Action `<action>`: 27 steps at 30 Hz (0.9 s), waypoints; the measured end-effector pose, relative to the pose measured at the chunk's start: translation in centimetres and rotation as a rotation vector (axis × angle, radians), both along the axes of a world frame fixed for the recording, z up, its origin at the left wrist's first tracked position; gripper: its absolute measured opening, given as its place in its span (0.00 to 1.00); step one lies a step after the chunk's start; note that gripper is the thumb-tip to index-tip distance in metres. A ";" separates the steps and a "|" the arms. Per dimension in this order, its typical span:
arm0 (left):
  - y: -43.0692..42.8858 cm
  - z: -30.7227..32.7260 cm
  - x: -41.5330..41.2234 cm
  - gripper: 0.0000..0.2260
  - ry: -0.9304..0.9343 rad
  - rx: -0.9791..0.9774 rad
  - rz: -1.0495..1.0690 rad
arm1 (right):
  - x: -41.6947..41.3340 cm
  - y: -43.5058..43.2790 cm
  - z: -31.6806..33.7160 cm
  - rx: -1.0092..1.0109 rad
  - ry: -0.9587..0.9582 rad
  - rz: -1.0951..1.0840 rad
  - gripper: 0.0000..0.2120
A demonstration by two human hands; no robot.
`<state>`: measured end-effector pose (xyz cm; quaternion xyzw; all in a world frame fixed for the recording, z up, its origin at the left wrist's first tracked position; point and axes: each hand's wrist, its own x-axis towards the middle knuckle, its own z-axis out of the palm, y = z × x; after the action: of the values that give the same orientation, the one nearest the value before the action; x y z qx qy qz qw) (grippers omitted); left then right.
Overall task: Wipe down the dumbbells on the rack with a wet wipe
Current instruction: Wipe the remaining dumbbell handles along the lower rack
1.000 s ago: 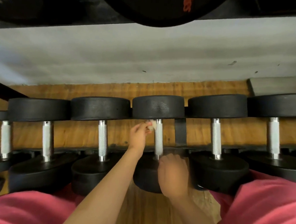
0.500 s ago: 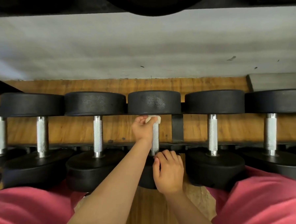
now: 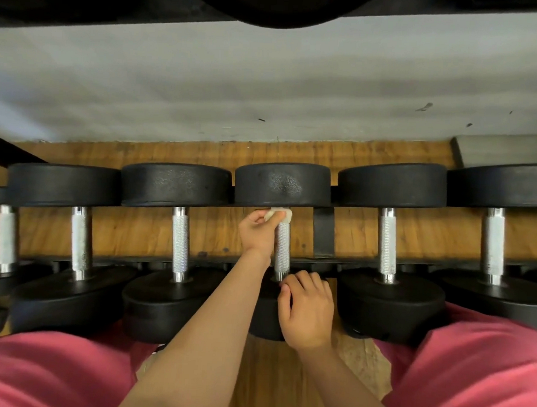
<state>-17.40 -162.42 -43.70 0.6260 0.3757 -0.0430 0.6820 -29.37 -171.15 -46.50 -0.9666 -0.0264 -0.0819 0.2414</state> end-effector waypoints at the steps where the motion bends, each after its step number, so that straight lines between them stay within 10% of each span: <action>1: 0.2 -0.1 0.0 0.03 -0.018 0.022 -0.006 | 0.0 0.0 0.0 -0.001 0.000 -0.001 0.16; 27: 0.9 -1.4 -1.0 0.02 -0.002 0.070 -0.199 | 0.0 0.1 -0.3 -0.009 -0.002 -0.010 0.17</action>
<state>-18.41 -161.52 -45.11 0.6838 0.3121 -0.0966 0.6525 -29.35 -171.10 -46.82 -0.9677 -0.0221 -0.0840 0.2365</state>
